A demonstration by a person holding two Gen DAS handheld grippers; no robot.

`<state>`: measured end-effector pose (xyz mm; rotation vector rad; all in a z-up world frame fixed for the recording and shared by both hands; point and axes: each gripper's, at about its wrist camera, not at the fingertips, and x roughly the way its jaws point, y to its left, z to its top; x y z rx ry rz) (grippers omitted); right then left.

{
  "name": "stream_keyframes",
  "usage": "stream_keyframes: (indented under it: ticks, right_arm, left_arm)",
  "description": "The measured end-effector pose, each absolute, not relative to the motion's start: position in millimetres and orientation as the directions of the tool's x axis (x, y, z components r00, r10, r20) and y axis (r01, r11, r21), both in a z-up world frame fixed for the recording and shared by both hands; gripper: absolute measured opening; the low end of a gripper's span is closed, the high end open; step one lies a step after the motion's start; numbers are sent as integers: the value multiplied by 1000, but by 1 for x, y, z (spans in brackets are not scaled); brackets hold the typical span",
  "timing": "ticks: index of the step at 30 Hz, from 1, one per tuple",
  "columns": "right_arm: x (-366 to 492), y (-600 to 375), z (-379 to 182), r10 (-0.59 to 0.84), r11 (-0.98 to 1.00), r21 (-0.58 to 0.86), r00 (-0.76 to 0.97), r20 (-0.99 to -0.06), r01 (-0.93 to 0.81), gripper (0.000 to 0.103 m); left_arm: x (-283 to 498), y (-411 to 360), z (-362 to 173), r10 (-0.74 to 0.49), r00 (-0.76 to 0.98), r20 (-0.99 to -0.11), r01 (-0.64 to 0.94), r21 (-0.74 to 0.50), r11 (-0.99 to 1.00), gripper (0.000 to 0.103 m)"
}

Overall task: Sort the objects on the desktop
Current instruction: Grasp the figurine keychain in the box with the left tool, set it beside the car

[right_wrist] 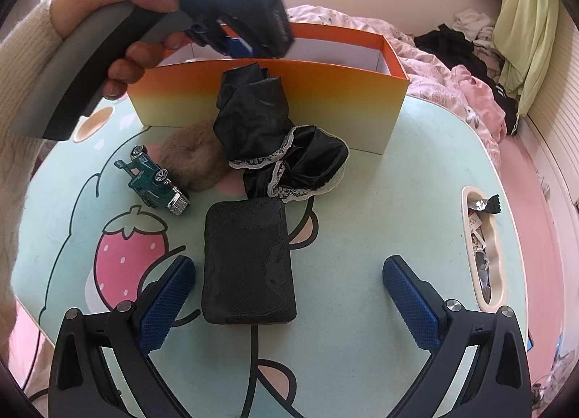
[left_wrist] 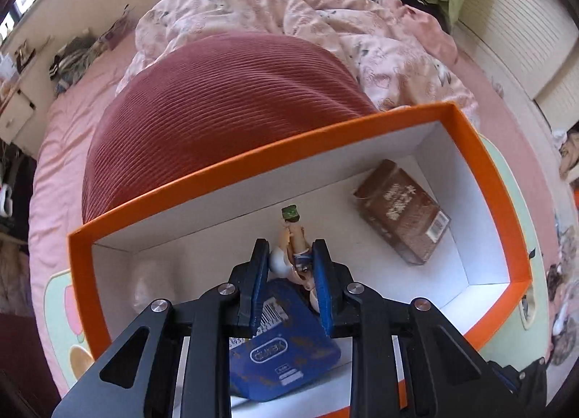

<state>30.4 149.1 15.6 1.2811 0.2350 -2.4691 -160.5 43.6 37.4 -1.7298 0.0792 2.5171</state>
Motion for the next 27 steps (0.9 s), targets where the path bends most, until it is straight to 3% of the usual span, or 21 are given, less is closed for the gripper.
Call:
stream_keyframes:
  ticks: [5,14,19,22,26,27]
  right_arm:
    - [30,150,15,-228,-926,13,-531,-816,378,103]
    - [30,150,16,-228,-926,13,-531,-816,377,103]
    - [30,150,16,-227,-926,13,-532,-816,377,103]
    - [30,151,16,-228,-926,13,-532,-816,377,103]
    - [30,151,16,-227,-926,12,-533,-815,376,103]
    - [31,150,16,-225,-926,10,-534,-815,376,103]
  left_arm:
    - [-153,25,62,164,-422,-892,-108,-131,-986,24]
    - [-47,-4,135,347,-641,-684,-228,-262,-938,24]
    - [4,-20,102,301,-693,-655,-186,-241,-953,24]
    - [10,-26,65,247,-690,-681,-109,-240,-965,25]
    - [-1,-35,43,303,-673,-675,-73,-347,-935,26]
    - [0,-37,42,322,-673,-666,-70,-376,-924,32]
